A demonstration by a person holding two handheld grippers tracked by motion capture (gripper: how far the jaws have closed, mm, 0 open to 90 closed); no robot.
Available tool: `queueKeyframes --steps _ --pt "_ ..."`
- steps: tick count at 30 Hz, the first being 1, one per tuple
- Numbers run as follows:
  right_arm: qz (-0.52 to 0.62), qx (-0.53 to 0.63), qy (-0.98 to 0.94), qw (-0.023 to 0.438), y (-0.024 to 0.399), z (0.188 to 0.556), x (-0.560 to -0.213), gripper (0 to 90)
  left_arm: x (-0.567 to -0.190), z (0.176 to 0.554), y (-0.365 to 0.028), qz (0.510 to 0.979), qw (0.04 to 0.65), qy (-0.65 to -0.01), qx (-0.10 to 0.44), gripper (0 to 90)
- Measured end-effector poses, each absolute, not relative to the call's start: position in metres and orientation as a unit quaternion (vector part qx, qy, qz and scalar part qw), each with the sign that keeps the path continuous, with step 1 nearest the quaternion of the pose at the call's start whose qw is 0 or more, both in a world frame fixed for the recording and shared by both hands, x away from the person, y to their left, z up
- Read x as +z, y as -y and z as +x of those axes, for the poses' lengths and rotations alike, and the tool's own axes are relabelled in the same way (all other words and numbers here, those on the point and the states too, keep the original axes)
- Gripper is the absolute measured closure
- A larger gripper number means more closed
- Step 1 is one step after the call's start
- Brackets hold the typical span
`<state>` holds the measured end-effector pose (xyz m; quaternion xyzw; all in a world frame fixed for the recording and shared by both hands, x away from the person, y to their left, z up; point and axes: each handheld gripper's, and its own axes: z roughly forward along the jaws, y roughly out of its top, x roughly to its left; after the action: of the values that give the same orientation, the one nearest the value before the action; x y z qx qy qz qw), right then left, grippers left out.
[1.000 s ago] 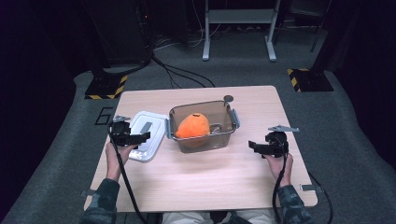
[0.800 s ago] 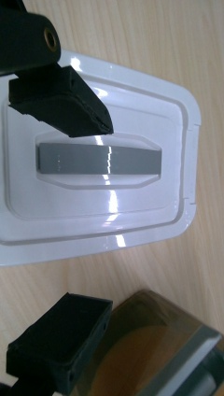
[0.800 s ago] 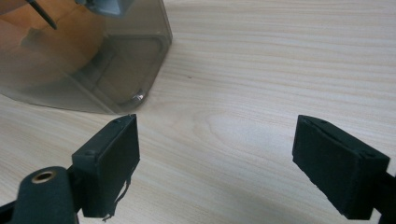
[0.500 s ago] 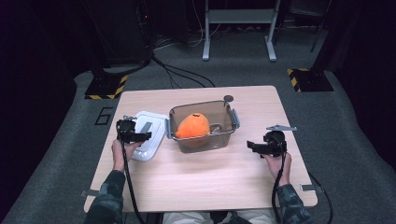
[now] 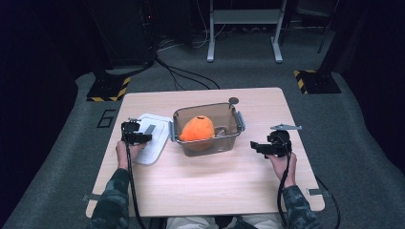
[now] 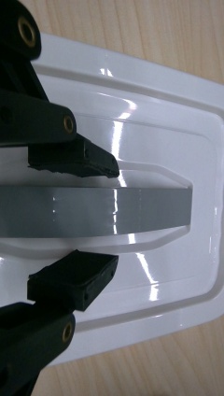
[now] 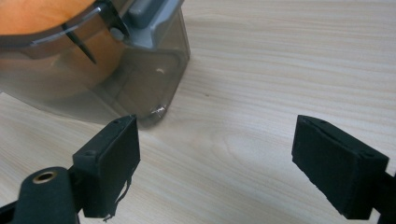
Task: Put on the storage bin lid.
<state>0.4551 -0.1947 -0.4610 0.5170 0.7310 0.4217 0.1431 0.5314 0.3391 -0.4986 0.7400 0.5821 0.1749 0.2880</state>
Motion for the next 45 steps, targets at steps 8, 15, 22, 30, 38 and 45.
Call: queueKeyframes --steps 8,15,22,30,38,45 --pt "0.511 0.427 -0.733 0.141 0.188 0.460 -0.448 14.8 -0.499 0.532 -0.339 0.752 0.283 -0.568 0.180 65.6" --pt "0.507 0.430 -0.734 0.138 0.184 0.465 -0.440 15.0 -0.499 0.532 -0.339 0.754 0.290 -0.560 0.183 66.0" --pt "0.504 0.431 -0.735 0.141 0.184 0.468 -0.435 15.1 -0.496 0.530 -0.344 0.746 0.300 -0.564 0.187 66.1" --pt "0.505 0.433 -0.734 0.138 0.181 0.471 -0.432 15.4 -0.474 0.526 -0.346 0.750 0.313 -0.548 0.199 66.1" --pt "0.498 0.435 -0.737 0.141 0.177 0.473 -0.426 15.6 -0.446 0.522 -0.345 0.756 0.325 -0.529 0.207 66.1" --pt "0.497 0.436 -0.737 0.140 0.175 0.474 -0.424 15.7 -0.418 0.521 -0.340 0.764 0.328 -0.509 0.224 66.1"
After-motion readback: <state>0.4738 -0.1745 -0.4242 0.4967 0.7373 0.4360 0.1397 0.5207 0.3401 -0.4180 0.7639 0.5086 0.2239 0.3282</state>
